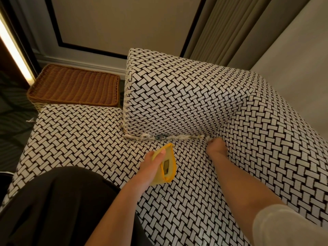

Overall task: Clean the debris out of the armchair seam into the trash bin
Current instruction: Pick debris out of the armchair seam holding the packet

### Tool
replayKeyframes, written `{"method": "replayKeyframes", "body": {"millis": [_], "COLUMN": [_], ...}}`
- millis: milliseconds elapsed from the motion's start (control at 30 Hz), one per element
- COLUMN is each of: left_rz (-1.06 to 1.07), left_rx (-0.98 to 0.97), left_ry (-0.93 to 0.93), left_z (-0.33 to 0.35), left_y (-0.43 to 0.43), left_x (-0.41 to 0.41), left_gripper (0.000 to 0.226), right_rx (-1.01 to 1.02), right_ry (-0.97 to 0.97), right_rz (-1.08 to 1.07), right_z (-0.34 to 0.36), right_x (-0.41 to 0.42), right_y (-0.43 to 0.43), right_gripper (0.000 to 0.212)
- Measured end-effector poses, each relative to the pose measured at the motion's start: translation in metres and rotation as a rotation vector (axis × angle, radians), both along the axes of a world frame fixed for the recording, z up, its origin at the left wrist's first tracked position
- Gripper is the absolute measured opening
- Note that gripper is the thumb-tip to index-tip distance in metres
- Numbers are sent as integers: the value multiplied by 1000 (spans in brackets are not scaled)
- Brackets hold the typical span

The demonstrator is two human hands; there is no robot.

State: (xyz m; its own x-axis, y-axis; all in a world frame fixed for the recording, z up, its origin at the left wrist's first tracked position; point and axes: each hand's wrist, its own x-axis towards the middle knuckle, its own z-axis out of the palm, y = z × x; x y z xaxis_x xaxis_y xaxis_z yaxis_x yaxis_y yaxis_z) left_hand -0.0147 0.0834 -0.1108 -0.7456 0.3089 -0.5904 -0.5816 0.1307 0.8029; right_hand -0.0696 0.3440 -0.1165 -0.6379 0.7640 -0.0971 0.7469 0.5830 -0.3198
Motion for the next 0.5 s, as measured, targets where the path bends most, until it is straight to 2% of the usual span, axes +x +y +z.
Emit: {"method": "replayKeyframes", "body": {"millis": [67, 267, 400, 500], "left_rz": [-2, 12, 49, 72], "left_rx": [-2, 1, 5, -47], "left_ry": [1, -6, -24, -58], "left_z": [1, -2, 0, -1], "left_y": [0, 2, 4, 11], "left_x": [0, -1, -2, -12], "left_gripper": [86, 76, 96, 77], "right_rx": [20, 62, 19, -101], "right_ry": [27, 210, 357, 491], "right_rz": [11, 74, 209, 328], "right_z": [-1, 3, 18, 34], "right_x": [2, 8, 15, 28], "right_y": [-1, -8, -19, -42], "right_gripper": [21, 27, 26, 23]}}
